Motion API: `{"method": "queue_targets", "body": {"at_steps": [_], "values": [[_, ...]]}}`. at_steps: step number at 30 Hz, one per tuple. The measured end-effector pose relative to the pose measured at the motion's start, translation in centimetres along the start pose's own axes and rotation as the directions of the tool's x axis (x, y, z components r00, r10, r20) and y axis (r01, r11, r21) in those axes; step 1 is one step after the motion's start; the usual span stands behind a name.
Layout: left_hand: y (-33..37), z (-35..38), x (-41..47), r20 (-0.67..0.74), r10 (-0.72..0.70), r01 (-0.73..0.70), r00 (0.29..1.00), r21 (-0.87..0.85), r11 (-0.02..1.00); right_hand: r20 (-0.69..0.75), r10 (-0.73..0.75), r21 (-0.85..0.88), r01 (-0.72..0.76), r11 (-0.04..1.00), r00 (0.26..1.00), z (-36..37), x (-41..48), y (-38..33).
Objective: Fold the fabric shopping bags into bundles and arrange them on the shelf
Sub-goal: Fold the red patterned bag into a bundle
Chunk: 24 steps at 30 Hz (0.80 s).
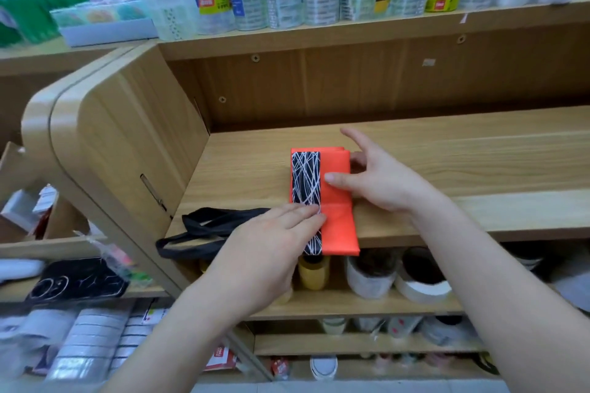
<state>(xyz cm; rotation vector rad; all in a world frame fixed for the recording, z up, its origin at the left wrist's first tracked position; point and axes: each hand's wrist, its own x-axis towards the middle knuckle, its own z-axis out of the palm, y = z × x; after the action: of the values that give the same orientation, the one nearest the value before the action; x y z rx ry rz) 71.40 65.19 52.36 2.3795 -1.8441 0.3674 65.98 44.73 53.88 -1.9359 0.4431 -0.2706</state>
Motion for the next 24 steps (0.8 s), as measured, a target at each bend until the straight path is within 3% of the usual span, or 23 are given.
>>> {"method": "queue_targets", "body": {"at_steps": [2,4,6,8,11,14,18,21,24], "values": [[-0.3,-0.4,-0.2,-0.045,0.015,-0.019,0.999,-0.092,0.996,-0.06,-0.048,0.035,0.05,0.998,0.997,0.7,0.4,-0.4],[-0.7,-1.0,-0.3,-0.069,-0.1,0.074,0.993,-0.316,0.946,-0.077,-0.086,0.093,0.093,0.991,0.993,1.5,0.1,-0.4],[-1.1,-1.7,0.1,-0.036,-0.309,0.237,0.95,-0.56,0.794,-0.044,-0.101,0.209,0.108,0.972,0.994,2.0,-0.6,-0.3],[-1.1,-1.6,0.6,-0.023,-0.468,0.331,0.884,-0.676,0.659,-0.024,-0.059,0.34,0.064,0.938,0.998,2.2,-1.1,-0.2],[-0.7,-0.7,1.6,-0.097,-0.568,0.405,0.817,-0.604,0.686,-0.063,0.015,0.451,0.015,0.892,0.998,2.5,-2.1,-0.6],[-0.1,-0.8,2.4,-0.095,-0.621,0.459,0.778,-0.589,0.665,-0.138,-0.021,0.412,0.077,0.908,0.99,3.5,-3.2,-1.0],[0.7,-0.6,3.0,-0.062,-0.592,0.481,0.804,-0.519,0.707,-0.441,-0.076,0.261,0.208,0.943,0.894,6.0,-3.6,-0.7],[0.7,-0.5,3.2,0.002,-0.586,0.537,0.81,-0.404,0.741,-0.536,-0.13,0.19,0.27,0.944,0.834,6.5,-3.4,-0.6],[0.7,-0.5,3.2,0.021,-0.575,0.49,0.818,-0.551,0.676,-0.591,-0.154,0.121,0.276,0.954,0.792,6.6,-3.4,-0.8]]}}
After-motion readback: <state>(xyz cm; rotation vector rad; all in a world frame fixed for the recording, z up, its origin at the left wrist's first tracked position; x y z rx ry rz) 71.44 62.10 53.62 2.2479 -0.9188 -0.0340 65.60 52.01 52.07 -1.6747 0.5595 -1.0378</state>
